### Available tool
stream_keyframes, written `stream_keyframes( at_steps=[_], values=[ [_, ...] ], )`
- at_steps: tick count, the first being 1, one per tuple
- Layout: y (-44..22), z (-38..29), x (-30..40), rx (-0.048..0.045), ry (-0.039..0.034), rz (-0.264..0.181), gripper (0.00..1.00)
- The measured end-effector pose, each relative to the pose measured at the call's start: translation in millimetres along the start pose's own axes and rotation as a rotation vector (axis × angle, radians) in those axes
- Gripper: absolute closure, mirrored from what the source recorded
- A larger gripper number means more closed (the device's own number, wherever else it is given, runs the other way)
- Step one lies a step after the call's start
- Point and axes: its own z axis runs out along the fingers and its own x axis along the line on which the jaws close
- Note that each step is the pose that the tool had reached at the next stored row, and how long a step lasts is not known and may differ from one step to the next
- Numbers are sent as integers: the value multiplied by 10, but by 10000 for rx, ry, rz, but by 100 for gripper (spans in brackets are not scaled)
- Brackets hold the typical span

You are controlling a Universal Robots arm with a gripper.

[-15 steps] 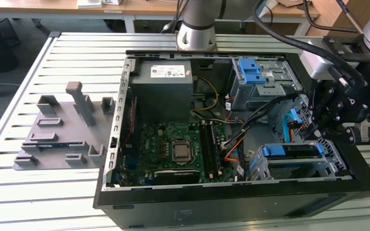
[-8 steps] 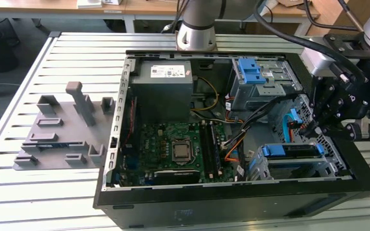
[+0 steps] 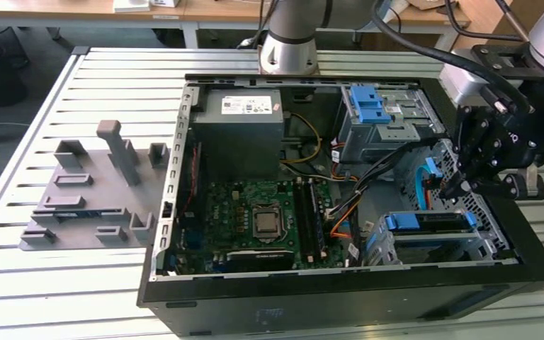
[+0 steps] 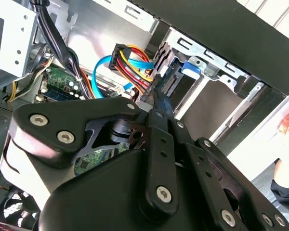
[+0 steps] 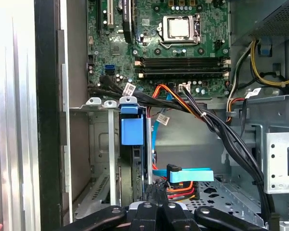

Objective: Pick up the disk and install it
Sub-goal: 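Insert the first disk wire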

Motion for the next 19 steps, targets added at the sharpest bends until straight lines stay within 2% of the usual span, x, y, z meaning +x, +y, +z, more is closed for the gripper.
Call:
stream_keyframes(
  at_steps=[10,19],
  values=[
    [-49,1,-4,14,0,0,89],
    [-51,1,-5,27,0,-1,89]
  ],
)
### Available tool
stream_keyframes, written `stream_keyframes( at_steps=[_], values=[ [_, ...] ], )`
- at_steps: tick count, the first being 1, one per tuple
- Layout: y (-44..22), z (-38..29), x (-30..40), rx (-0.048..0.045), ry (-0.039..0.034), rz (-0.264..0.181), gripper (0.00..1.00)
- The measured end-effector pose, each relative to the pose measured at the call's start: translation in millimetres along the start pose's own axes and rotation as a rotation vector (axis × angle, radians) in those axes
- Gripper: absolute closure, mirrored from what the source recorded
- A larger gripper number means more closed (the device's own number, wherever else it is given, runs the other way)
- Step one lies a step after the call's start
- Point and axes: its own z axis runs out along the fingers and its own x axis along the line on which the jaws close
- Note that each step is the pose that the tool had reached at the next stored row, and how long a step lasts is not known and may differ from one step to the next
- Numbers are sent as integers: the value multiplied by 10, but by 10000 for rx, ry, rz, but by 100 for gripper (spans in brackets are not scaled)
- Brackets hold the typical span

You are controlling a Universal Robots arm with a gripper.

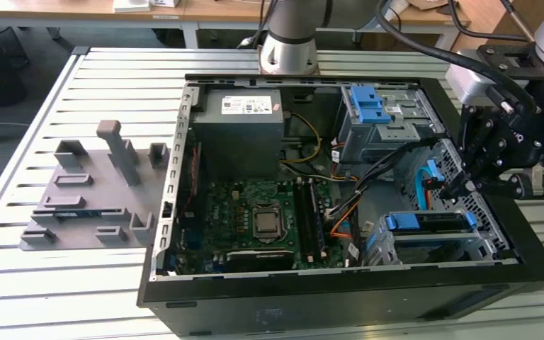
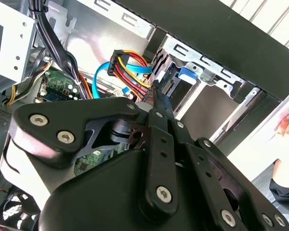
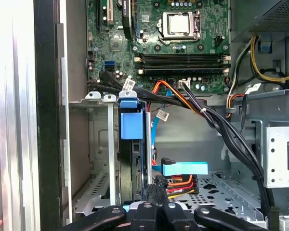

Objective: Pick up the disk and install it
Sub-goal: 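Insert the first disk wire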

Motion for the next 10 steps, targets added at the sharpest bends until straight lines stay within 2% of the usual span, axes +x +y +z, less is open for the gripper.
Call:
stream_keyframes(
  at_steps=[2,3,7,8,9,10],
  values=[
    [11,0,0,79,-4,0,89],
    [20,1,1,147,-8,-2,82],
    [85,6,5,463,-35,-8,81],
    [102,8,6,511,-42,-8,81],
    [109,10,6,534,-46,-8,75],
    [109,11,7,540,-47,-9,75]
  ],
)
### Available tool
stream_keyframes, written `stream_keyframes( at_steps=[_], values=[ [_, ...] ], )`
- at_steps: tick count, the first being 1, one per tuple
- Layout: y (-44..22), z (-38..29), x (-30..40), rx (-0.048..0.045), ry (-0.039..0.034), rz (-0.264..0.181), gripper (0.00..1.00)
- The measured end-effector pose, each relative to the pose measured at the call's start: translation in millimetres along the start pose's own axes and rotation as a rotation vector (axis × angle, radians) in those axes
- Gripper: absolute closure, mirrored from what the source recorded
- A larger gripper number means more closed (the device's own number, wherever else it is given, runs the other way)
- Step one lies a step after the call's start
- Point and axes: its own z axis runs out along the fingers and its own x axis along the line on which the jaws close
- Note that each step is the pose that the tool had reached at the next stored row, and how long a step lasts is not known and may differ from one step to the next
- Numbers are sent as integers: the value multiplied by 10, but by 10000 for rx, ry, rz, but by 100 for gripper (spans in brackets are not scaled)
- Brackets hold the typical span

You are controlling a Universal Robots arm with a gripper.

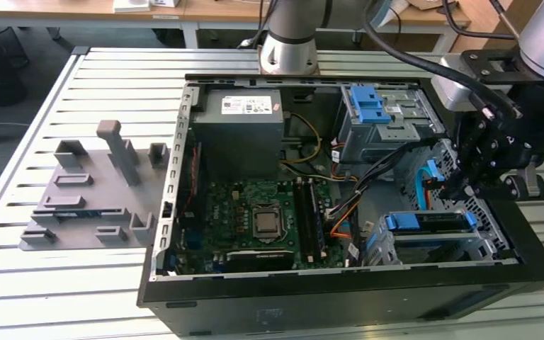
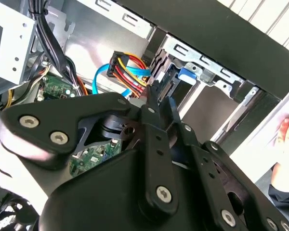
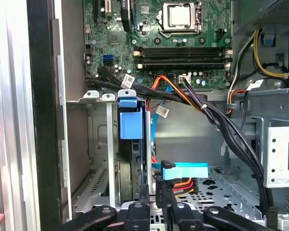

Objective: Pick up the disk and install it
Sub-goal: 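Insert the first disk wire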

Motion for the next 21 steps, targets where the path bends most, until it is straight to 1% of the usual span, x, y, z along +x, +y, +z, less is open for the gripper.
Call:
stream_keyframes(
  at_steps=[4,5,7,9,14,18,21],
  values=[
    [7,14,0,20,-21,1,75],
    [14,22,0,38,-23,1,75],
    [33,35,2,104,-44,1,75],
    [44,43,2,132,-66,1,75],
    [50,53,-27,143,-74,1,75],
    [79,51,-38,175,-86,1,75],
    [85,53,-60,188,-81,0,75]
  ],
)
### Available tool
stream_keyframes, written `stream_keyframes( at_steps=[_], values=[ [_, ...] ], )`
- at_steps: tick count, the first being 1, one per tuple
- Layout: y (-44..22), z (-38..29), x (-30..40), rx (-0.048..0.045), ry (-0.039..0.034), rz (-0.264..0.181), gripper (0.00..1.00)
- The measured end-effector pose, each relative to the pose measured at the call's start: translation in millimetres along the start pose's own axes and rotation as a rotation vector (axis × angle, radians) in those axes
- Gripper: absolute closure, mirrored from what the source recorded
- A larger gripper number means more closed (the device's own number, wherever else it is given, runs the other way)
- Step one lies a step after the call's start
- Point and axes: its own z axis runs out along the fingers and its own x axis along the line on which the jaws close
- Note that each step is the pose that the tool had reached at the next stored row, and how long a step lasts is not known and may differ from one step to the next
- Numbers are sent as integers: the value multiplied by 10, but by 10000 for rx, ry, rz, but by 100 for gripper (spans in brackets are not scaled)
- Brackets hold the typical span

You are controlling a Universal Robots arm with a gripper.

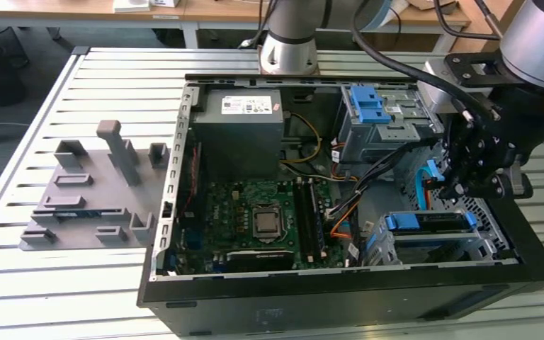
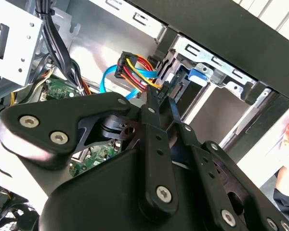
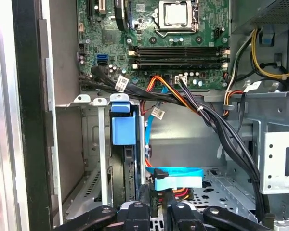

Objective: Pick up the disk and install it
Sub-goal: 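Insert the first disk wire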

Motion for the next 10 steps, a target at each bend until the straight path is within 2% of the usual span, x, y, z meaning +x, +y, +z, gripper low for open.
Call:
stream_keyframes(
  at_steps=[3,6,8,10],
  values=[
    [3,4,-40,1,3,4,75],
    [4,12,-46,2,24,16,75],
    [4,12,-46,7,113,17,75],
    [4,14,-46,15,250,15,75]
  ],
)
